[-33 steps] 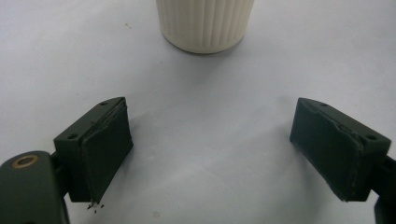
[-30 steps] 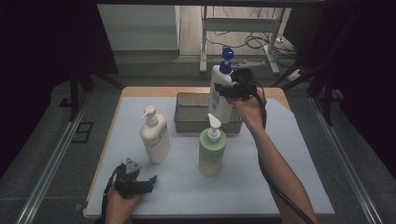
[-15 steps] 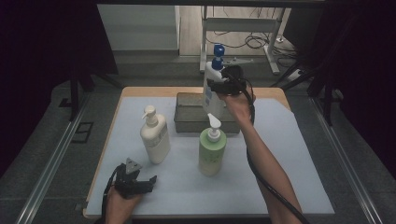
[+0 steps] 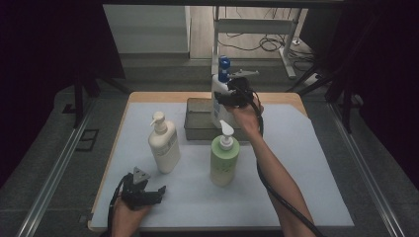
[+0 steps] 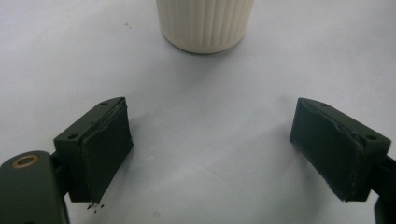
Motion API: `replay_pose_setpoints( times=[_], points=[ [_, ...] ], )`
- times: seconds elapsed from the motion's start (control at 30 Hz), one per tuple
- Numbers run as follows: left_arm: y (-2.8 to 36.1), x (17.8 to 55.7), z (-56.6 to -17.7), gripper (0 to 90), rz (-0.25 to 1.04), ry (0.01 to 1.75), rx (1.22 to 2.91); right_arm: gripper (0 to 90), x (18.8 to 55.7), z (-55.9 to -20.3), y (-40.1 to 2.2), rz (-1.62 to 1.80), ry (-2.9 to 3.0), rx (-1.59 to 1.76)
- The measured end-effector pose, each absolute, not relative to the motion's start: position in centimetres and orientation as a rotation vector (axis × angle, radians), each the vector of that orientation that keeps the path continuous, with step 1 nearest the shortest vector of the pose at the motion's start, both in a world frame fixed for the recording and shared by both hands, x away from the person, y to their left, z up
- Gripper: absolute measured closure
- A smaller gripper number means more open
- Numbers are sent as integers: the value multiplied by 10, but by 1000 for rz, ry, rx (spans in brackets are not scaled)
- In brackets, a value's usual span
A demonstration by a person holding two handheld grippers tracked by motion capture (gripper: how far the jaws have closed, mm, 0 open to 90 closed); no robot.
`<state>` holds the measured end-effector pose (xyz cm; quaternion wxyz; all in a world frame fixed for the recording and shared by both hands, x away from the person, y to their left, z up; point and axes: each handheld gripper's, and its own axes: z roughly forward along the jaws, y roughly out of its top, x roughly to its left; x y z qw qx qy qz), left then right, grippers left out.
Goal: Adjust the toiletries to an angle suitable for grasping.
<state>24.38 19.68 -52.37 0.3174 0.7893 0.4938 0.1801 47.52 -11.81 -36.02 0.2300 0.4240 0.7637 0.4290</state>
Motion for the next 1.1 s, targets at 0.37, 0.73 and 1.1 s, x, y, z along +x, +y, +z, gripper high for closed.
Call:
replay_pose_setpoints(
  times=[0.37, 0.73, 1.1],
  points=[
    [197, 244, -524, 121, 475, 1299, 2078, 402, 471, -373, -122, 1173, 2126, 1187],
    [197, 244, -524, 121, 473, 1299, 2080, 401, 465, -386, -116, 1142, 2176, 1165],
    [197, 244, -524, 121, 474, 1299, 2080, 392, 466, -391, -111, 1134, 2193, 1133]
  ],
)
